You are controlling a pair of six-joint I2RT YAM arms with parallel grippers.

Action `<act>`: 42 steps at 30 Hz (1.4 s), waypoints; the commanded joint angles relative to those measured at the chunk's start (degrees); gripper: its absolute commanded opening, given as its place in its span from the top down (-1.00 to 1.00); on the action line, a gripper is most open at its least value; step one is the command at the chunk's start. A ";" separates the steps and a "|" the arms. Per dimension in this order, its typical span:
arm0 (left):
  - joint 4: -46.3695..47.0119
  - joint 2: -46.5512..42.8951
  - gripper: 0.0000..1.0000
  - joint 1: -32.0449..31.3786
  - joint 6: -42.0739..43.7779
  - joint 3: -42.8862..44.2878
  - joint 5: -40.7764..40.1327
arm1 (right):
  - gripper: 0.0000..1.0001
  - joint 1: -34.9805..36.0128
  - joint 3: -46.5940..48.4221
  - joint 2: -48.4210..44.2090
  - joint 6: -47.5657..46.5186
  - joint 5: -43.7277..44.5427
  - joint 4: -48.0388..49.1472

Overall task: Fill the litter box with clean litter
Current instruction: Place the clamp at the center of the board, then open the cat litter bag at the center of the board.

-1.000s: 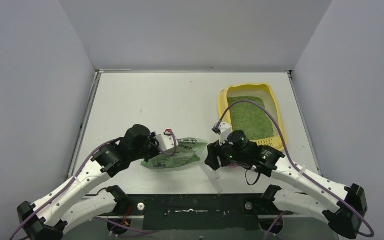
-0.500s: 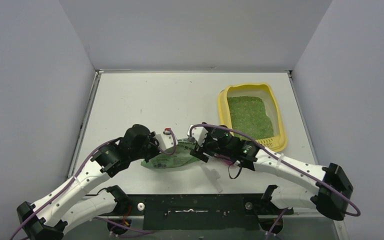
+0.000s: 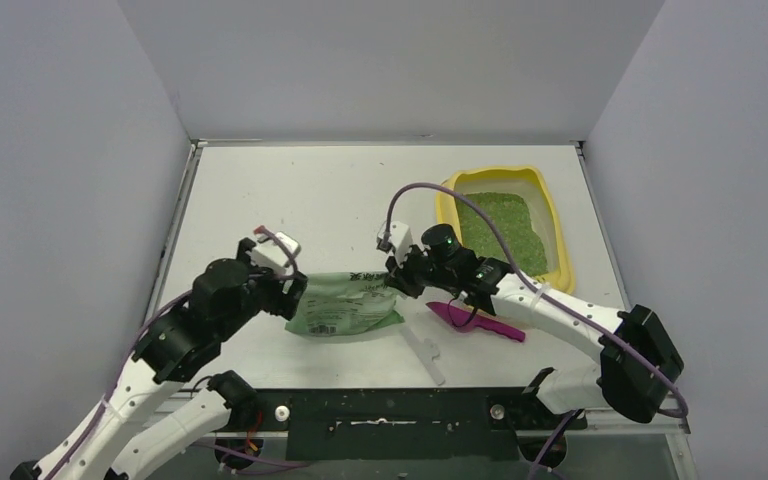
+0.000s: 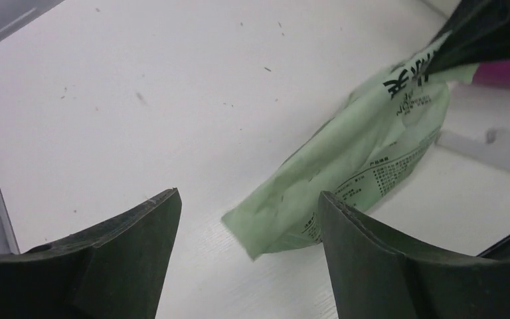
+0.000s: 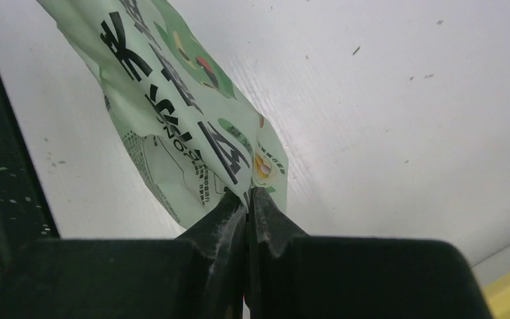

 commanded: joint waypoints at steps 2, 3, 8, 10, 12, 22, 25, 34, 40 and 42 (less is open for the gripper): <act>2.07 -9.69 -0.51 2.97 -22.83 -3.30 -10.74 | 1.00 -6.58 4.53 -2.43 18.11 -12.99 3.83; 2.30 -11.40 -0.51 3.44 -25.74 -4.65 -10.76 | 1.00 -7.13 4.49 -2.23 19.55 -14.49 3.84; 11.44 -15.05 -0.51 4.80 -37.75 -11.08 -3.45 | 1.00 -7.23 3.26 -1.48 23.06 -16.84 5.74; 18.25 -14.22 -0.51 4.95 -43.13 -14.03 -0.40 | 1.00 -7.25 3.22 -1.09 23.64 -16.84 5.77; 25.87 -11.84 -0.51 5.24 -46.45 -16.88 2.30 | 1.00 -7.28 3.26 -0.79 24.25 -17.42 5.78; 47.50 6.91 0.33 8.89 -55.28 -15.79 12.93 | 0.92 -7.17 5.00 -1.20 21.91 -16.25 -0.85; 47.44 7.85 0.78 9.37 -54.72 -14.26 13.30 | 0.68 -7.19 5.12 -2.17 20.82 -14.23 -1.84; 40.10 7.63 1.00 11.44 -47.84 -4.70 13.21 | -0.32 -5.51 9.07 -7.51 12.11 -2.93 -5.35; 32.40 10.91 1.00 13.04 -44.34 6.02 15.70 | -0.61 6.33 6.44 -12.83 -6.15 13.08 -0.59; 30.21 11.98 1.00 13.30 -44.00 8.32 16.33 | -0.62 9.21 6.15 -12.99 -8.87 16.28 0.66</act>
